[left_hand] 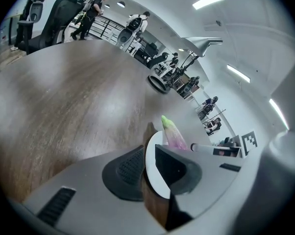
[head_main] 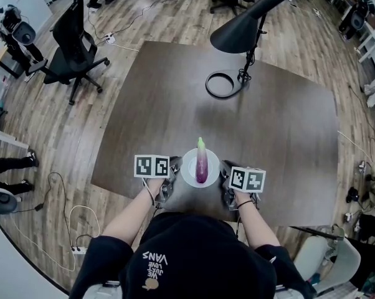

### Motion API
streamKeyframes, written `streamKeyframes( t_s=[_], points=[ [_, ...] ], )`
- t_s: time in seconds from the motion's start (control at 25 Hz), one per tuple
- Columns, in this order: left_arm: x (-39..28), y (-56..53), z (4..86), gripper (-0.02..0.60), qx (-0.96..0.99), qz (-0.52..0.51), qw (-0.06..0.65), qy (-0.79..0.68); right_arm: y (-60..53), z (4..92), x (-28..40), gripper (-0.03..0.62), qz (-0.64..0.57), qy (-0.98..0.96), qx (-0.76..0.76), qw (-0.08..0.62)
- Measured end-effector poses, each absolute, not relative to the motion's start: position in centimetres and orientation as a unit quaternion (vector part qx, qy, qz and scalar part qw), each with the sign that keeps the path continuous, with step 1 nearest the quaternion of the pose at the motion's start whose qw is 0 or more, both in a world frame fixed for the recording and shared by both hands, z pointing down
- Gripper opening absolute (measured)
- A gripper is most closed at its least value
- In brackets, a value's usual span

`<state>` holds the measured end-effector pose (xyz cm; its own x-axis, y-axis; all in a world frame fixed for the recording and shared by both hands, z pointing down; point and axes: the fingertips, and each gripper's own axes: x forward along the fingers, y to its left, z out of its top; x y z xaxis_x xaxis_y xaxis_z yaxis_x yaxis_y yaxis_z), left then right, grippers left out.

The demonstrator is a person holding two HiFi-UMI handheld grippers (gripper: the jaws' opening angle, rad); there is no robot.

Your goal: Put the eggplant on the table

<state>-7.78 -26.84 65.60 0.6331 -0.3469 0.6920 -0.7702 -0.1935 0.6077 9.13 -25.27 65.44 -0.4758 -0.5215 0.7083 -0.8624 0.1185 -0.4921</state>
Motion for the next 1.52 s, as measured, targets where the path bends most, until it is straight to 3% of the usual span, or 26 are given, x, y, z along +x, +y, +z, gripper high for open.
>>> streamKeyframes(
  t_s=[0.6,1.52],
  points=[
    [-6.9,-26.8,57.9,0.012,0.828,0.168,0.377,-0.381,-25.8,57.6,8.2,0.028,0.335,-0.788,0.496,0.146],
    [-8.3,-25.0,49.1,0.011,0.851,0.075,0.302,-0.423,-23.3,48.7,8.5,0.018,0.221,-0.829,0.507,0.081]
  ],
)
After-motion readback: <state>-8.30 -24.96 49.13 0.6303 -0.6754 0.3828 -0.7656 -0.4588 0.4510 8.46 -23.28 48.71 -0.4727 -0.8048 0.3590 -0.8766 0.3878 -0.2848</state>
